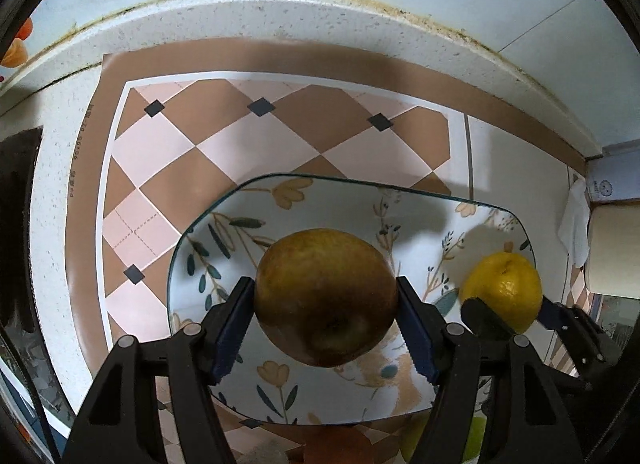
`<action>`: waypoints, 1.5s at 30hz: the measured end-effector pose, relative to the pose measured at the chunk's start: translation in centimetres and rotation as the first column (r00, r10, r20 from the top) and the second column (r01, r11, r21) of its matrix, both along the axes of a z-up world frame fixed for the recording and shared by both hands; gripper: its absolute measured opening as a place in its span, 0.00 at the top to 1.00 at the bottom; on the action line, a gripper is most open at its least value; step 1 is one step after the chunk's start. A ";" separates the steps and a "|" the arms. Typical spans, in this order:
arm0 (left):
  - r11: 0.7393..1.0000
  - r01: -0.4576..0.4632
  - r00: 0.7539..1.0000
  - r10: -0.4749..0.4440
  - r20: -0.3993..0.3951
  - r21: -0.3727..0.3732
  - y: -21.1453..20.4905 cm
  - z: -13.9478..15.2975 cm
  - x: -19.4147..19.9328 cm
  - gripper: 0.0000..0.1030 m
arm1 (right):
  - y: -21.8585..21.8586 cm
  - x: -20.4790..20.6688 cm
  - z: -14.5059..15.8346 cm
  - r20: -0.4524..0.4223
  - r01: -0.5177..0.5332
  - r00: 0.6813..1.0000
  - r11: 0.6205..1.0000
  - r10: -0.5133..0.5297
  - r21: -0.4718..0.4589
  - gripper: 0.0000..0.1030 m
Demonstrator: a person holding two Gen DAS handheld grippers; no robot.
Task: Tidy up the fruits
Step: 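Carry both fruits onto the floral plate and open both tools, then grasp a green apple with the right tool while the left tool grasps the reddish-brown fruit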
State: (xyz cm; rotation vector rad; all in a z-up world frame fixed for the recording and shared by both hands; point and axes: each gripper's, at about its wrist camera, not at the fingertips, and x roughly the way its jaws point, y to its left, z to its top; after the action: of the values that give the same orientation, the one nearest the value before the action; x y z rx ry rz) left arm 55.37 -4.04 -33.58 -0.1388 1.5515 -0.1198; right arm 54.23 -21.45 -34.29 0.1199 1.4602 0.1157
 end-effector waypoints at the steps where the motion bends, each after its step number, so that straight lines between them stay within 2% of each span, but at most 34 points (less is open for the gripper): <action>1: 1.000 -0.005 1.000 0.005 -0.001 0.008 0.1 -0.1 -0.1 0.34 | 0.0 -0.1 0.1 -0.001 0.000 1.000 1.000 0.000 -0.007 0.18; 2: 1.000 -0.007 1.000 0.007 0.002 0.018 0.1 0.0 -0.2 0.25 | -0.2 -0.2 0.3 -0.002 0.003 1.000 1.000 -0.003 -0.002 0.10; 4: 0.999 -0.007 0.999 0.006 0.036 0.035 -0.3 0.8 -0.6 0.07 | -0.5 -0.7 0.6 -0.005 0.015 1.000 1.000 -0.015 -0.002 0.09; 10: 0.991 -0.011 0.989 -0.009 0.148 0.130 0.0 4.2 -3.7 0.06 | -1.0 -2.8 2.7 0.037 0.011 0.999 0.999 -0.010 -0.044 0.07; 13: 0.984 -0.042 0.977 0.005 0.212 0.171 0.7 6.4 -6.7 0.06 | -1.1 -4.9 4.8 0.091 -0.005 0.996 0.997 0.012 -0.074 0.07; 16: 0.982 -0.079 0.964 0.031 0.265 0.169 1.0 8.8 -9.3 0.06 | -0.8 -7.3 7.1 0.147 -0.020 0.989 0.995 0.034 -0.099 0.07; 19: 0.980 -0.094 0.944 0.031 0.328 0.178 1.5 11.2 -12.0 0.06 | -0.9 -9.9 9.5 0.187 -0.009 0.982 0.996 0.025 -0.085 0.07; 30: 0.989 -0.059 0.896 -0.008 0.444 0.136 2.7 18.0 -21.3 0.06 | -0.3 -20.4 17.8 0.314 0.029 0.949 0.997 -0.005 -0.073 0.07; 35: 0.993 -0.052 0.887 -0.005 0.462 0.110 2.7 19.5 -23.6 0.06 | 0.1 -23.1 20.1 0.349 0.048 0.937 0.998 -0.030 -0.043 0.07; 38: 0.995 -0.043 0.900 -0.001 0.437 0.092 2.5 19.0 -23.9 0.06 | -0.1 -23.8 20.5 0.345 0.060 0.937 0.998 -0.052 -0.014 0.07; 41: 0.997 -0.036 0.922 0.005 0.388 0.074 2.2 17.6 -23.6 0.06 | -0.4 -23.8 19.6 0.320 0.077 0.945 0.997 -0.072 -0.003 0.07; 45: 0.997 -0.019 0.943 -0.006 0.332 0.070 1.5 15.4 -22.6 0.06 | -1.5 -22.5 16.8 0.262 0.111 0.958 0.994 -0.112 0.017 0.07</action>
State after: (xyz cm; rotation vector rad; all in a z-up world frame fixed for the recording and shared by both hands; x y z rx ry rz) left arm 32.76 -2.53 -18.19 -0.0621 1.2161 -0.0768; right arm 31.69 -22.97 -17.44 0.1811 1.1851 0.0390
